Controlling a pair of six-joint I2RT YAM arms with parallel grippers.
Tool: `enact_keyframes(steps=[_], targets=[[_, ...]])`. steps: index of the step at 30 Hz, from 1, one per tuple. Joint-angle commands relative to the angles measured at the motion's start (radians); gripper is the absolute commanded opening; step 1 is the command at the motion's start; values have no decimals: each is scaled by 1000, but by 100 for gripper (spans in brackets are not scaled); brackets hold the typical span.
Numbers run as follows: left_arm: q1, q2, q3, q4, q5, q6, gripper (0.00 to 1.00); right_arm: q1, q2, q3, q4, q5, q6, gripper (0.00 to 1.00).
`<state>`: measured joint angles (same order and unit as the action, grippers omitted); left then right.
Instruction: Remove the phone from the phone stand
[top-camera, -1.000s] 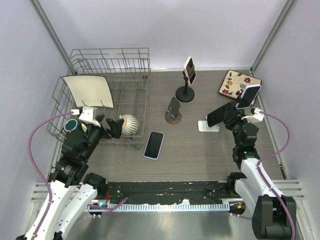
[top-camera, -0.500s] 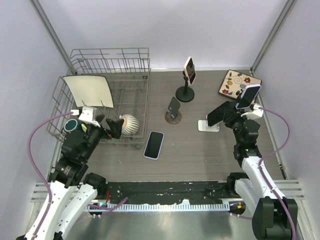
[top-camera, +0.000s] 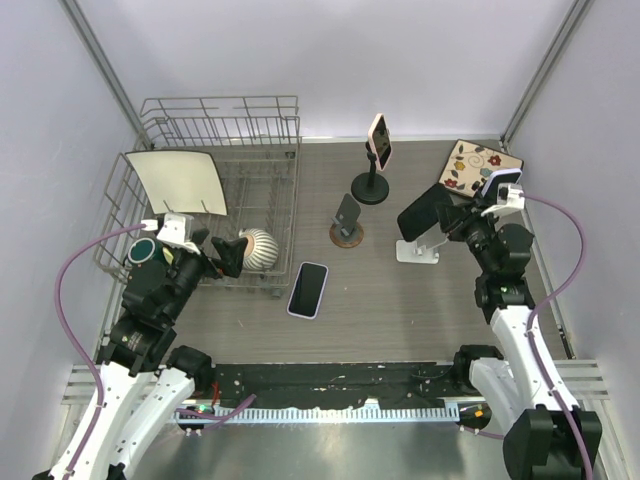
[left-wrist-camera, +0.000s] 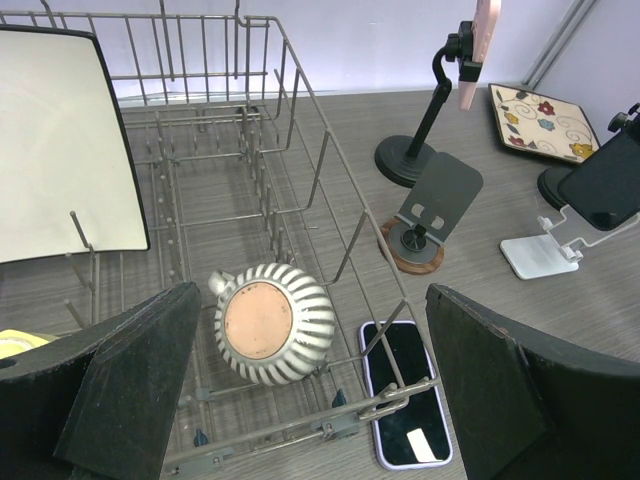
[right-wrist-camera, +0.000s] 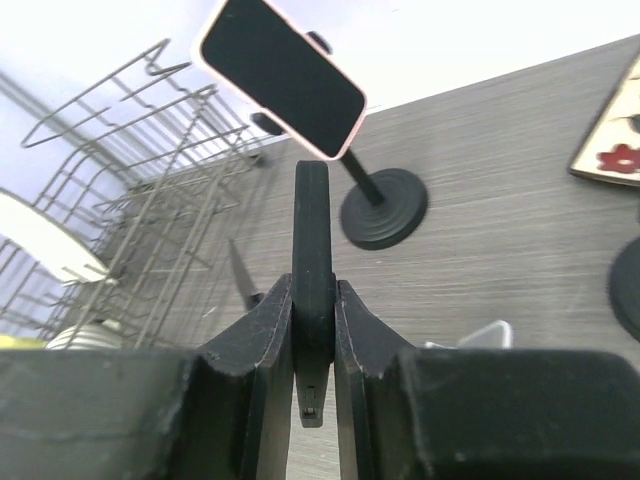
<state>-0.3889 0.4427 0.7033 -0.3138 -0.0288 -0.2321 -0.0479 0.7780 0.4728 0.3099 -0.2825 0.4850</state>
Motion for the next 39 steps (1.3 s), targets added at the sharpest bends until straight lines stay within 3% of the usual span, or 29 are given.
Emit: enact_keyframes(steps=[1, 7, 11, 21, 27, 39], targets=[[-4, -4, -2, 30, 9, -6, 100, 2, 42, 128, -17, -197, 76, 1], [-4, 2, -2, 28, 4, -6, 100, 48, 193, 214, -172, -388, 71, 1], [-4, 4, -2, 28, 0, -4, 100, 244, 266, 248, -281, -336, 35, 1], [-4, 5, -5, 28, -13, -4, 100, 451, 495, 193, -177, -385, 182, 1], [-4, 2, -5, 28, -16, -3, 100, 479, 575, 121, -34, -382, 276, 1], [-4, 2, -5, 28, -14, -1, 100, 505, 737, 79, 89, -313, 348, 1]])
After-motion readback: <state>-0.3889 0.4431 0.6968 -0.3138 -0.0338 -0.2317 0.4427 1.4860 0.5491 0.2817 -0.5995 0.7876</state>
